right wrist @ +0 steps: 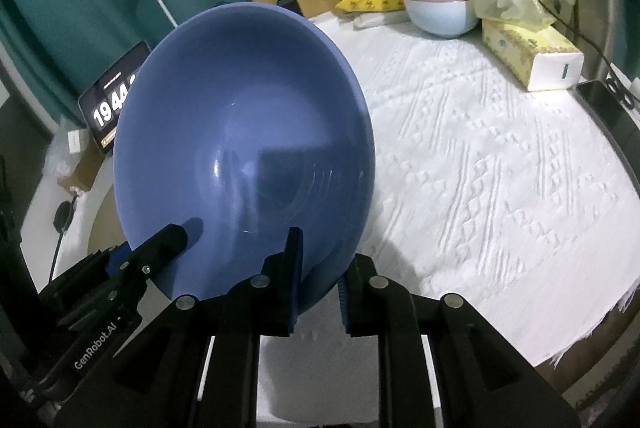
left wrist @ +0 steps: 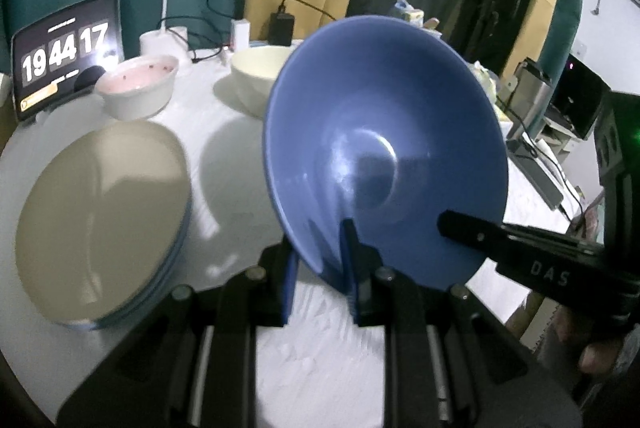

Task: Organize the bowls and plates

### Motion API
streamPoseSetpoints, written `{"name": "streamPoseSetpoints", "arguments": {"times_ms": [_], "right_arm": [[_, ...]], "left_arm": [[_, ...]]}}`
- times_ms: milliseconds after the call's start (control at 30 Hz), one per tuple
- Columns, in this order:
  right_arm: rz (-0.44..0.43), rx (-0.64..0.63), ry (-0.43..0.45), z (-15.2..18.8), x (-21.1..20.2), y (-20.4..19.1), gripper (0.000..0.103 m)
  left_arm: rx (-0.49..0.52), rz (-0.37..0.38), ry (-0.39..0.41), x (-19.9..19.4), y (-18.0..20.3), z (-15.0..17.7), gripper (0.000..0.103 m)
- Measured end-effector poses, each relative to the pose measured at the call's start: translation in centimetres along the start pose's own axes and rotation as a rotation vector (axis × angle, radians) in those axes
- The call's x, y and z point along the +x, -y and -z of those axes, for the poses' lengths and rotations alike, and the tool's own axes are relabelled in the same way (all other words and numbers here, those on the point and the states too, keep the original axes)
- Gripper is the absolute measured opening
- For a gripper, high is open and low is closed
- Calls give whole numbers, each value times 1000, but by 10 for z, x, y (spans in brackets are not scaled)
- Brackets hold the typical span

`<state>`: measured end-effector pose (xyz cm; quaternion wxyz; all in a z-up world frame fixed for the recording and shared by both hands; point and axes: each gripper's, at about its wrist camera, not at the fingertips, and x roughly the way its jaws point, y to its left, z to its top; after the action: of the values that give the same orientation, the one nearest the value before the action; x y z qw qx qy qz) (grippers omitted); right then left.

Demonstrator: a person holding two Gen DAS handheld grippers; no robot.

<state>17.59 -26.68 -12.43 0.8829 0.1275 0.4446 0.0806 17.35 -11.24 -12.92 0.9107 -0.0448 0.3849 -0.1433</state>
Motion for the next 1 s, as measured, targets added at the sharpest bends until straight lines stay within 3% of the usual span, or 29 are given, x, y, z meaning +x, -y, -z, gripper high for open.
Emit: {"name": "streamPoseSetpoints", "arguments": {"times_ms": [300,467,600,733,1000], "right_arm": [[1,-6,-32,-1,3,-9,19],[4,-1,-14,-8,-5,-6,33],[5,-6,2,-14,-9,-5,34],[17,-6,31,-23,-11,-1,43],[25,-28,79,-41,-19,-1,44]], "left_arm": [[-35,-1,-34,-5,-14,2,22],[-41,5,-68,-3,-18,0,24],[-31,-2,-59,-5,-18,-4,25],[-24,-10,-43,-9,-18,-8,27],[-25,-23,-29,-14,-22,-19,33]]}}
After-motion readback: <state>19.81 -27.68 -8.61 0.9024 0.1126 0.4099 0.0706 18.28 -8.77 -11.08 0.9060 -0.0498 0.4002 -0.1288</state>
